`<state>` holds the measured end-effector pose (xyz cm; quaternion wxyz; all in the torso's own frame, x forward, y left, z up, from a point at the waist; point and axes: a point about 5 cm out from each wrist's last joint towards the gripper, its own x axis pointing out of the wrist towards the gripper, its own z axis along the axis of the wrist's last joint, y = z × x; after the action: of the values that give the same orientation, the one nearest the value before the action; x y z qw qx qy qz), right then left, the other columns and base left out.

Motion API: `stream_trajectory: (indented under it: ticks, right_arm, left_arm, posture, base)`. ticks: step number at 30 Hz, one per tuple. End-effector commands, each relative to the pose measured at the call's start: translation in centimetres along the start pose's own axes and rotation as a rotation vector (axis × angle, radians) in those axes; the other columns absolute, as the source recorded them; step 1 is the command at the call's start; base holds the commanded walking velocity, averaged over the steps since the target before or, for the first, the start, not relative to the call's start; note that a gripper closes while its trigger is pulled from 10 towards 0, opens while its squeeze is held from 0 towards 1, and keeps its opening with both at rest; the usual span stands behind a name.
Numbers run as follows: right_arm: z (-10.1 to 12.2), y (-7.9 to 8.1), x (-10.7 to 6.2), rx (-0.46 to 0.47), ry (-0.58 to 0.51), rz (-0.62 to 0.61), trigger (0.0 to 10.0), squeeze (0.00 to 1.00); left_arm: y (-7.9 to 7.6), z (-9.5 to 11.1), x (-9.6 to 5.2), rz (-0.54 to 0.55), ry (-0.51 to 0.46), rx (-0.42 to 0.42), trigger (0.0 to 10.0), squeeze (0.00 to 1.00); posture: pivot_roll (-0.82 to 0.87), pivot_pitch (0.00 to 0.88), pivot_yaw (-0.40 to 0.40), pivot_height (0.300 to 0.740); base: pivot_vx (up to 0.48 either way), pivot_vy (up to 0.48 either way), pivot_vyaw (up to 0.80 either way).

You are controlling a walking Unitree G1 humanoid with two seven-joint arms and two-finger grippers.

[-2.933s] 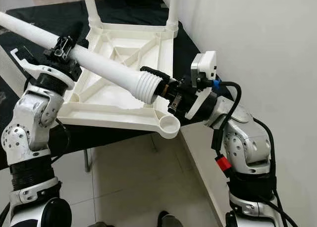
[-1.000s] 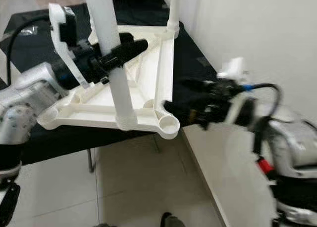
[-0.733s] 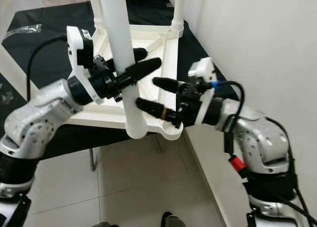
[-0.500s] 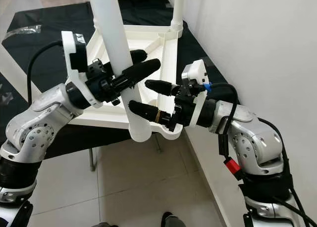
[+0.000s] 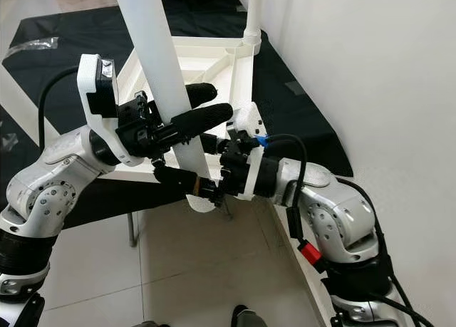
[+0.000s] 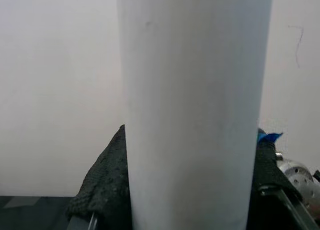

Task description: Building children table

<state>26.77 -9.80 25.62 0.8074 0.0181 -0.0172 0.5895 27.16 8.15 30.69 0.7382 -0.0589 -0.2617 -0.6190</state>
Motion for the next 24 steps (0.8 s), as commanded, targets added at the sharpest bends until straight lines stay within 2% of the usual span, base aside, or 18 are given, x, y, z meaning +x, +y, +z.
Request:
stream_trajectory:
  ticks: [1,2,3,4,15,16,17,20,21,24]
  right_arm:
    - [-0.2,0.6,0.5,0.001,0.014,0.022,10.0,0.00]
    - [-0.2,0.6,0.5,0.001,0.014,0.022,10.0,0.00]
    - [-0.4,0.7,0.8,0.007,0.019,0.025,10.0,0.00]
    - [-0.6,0.7,1.0,0.014,0.023,0.027,10.0,0.00]
    - [-1.2,1.0,1.9,0.017,0.039,0.030,10.0,0.00]
    - [-1.2,1.0,2.0,0.015,0.035,0.028,6.3,0.00]
    - [-1.2,1.0,2.0,0.010,0.030,0.030,1.2,0.00]
    - [-1.1,1.0,2.1,0.007,0.027,0.032,1.2,0.00]
    - [-1.1,1.1,2.1,0.003,0.024,0.037,0.0,0.00]
    - [-1.1,1.3,2.2,-0.009,0.020,0.048,0.0,0.00]
  left_arm:
    - [-0.2,0.2,0.0,-0.017,-0.013,0.005,4.2,0.00]
    - [-0.2,0.2,0.0,-0.017,-0.013,0.005,4.2,0.00]
    - [-0.2,0.2,0.0,-0.018,-0.017,0.003,7.9,0.00]
    - [-0.2,0.2,0.1,-0.020,-0.019,0.001,10.0,0.00]
    - [0.0,0.6,0.7,-0.034,-0.048,-0.004,10.0,0.00]
    - [-0.1,0.7,0.9,-0.041,-0.055,-0.009,10.0,0.00]
    - [-0.2,0.7,1.1,-0.050,-0.063,-0.018,10.0,0.00]
    - [-0.3,0.7,1.3,-0.057,-0.069,-0.024,10.0,0.00]
    - [-0.4,0.7,1.5,-0.061,-0.074,-0.031,10.0,0.00]
    - [-0.5,0.6,1.7,-0.061,-0.085,-0.049,10.0,0.00]
  posture:
    - [-0.05,0.214,0.028,0.740]
    - [-0.05,0.214,0.028,0.740]
    - [-0.05,0.214,0.029,0.740]
    - [-0.05,0.214,0.029,0.740]
    - [-0.05,0.218,0.027,0.740]
    - [-0.05,0.218,0.027,0.740]
    - [-0.05,0.219,0.027,0.740]
    - [-0.05,0.219,0.027,0.740]
    - [-0.05,0.221,0.028,0.740]
    - [-0.05,0.220,0.030,0.740]
  base:
    - [0.000,0.000,0.00]
    - [0.000,0.000,0.00]
    - [0.000,0.000,0.00]
    - [0.000,0.000,0.00]
    - [0.000,0.000,0.00]
    - [0.000,0.000,0.00]
    - [0.000,0.000,0.00]
    - [0.000,0.000,0.00]
    - [0.000,0.000,0.00]
    - [0.000,0.000,0.00]
